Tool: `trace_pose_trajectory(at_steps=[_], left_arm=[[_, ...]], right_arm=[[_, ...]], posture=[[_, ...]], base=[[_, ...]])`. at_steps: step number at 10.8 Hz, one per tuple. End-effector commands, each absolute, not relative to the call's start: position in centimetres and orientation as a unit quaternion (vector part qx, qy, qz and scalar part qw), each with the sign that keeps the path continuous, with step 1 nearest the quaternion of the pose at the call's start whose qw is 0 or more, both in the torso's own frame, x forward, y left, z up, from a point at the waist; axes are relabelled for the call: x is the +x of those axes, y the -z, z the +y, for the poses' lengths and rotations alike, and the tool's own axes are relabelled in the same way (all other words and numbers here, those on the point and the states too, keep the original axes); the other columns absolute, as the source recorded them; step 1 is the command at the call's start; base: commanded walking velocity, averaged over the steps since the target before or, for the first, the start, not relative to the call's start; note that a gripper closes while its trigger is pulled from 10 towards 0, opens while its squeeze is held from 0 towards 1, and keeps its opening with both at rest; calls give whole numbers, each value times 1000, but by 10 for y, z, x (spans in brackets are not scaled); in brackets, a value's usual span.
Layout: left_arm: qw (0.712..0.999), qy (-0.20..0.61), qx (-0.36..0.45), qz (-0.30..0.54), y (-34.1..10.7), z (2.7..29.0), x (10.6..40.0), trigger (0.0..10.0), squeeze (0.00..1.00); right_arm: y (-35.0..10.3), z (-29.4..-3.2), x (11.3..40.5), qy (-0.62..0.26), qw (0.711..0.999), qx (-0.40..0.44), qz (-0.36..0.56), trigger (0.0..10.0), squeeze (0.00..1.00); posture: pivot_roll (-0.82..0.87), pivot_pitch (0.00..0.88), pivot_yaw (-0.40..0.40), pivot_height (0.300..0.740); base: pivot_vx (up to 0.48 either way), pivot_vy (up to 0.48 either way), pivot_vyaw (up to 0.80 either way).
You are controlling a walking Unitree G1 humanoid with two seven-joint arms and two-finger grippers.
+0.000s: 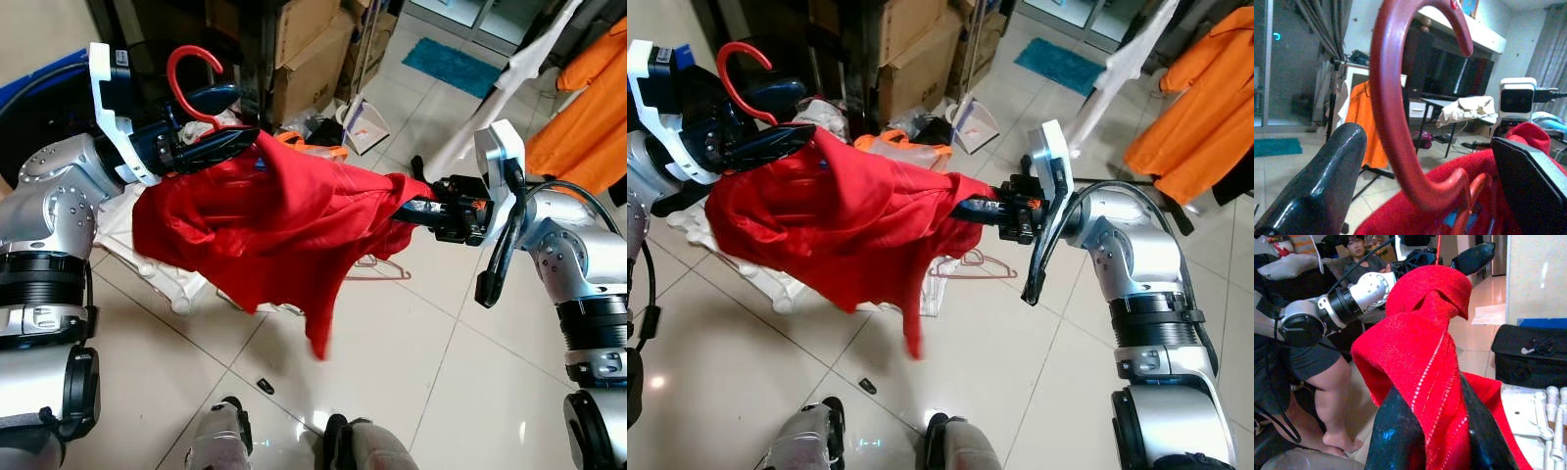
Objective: Hang hanger
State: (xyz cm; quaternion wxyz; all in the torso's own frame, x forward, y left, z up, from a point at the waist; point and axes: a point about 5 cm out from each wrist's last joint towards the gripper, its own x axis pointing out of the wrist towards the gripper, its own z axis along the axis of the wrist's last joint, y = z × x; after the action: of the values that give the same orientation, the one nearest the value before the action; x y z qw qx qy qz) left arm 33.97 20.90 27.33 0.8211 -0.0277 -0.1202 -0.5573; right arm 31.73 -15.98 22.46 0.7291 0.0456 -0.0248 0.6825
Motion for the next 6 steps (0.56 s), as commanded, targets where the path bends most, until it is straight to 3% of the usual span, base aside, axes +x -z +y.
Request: trace_pose_trajectory(at_steps=[1, 2, 3, 6], left_arm=[[814, 567, -21, -126, -278, 203, 339, 4667, 0], [814, 567, -19, -126, -278, 203, 338, 1569, 0], [813, 567, -16, -134, -282, 205, 337, 0, 0], [803, 586, -20, -107, -277, 204, 336, 0, 0]], right_arm=[[-230, -162, 313, -688, 723, 44, -39, 0, 0], [-229, -162, 313, -687, 724, 45, -37, 0, 0], [-228, -162, 312, -686, 725, 47, -35, 0, 0], [-226, -162, 311, -686, 726, 49, -32, 0, 0]], posture=[[-32, 195, -120, 740], [-33, 198, -118, 740], [-34, 200, -116, 740], [-34, 204, -114, 740]], base=[[0, 0, 0], [0, 0, 0], [0, 0, 0], [0, 0, 0]])
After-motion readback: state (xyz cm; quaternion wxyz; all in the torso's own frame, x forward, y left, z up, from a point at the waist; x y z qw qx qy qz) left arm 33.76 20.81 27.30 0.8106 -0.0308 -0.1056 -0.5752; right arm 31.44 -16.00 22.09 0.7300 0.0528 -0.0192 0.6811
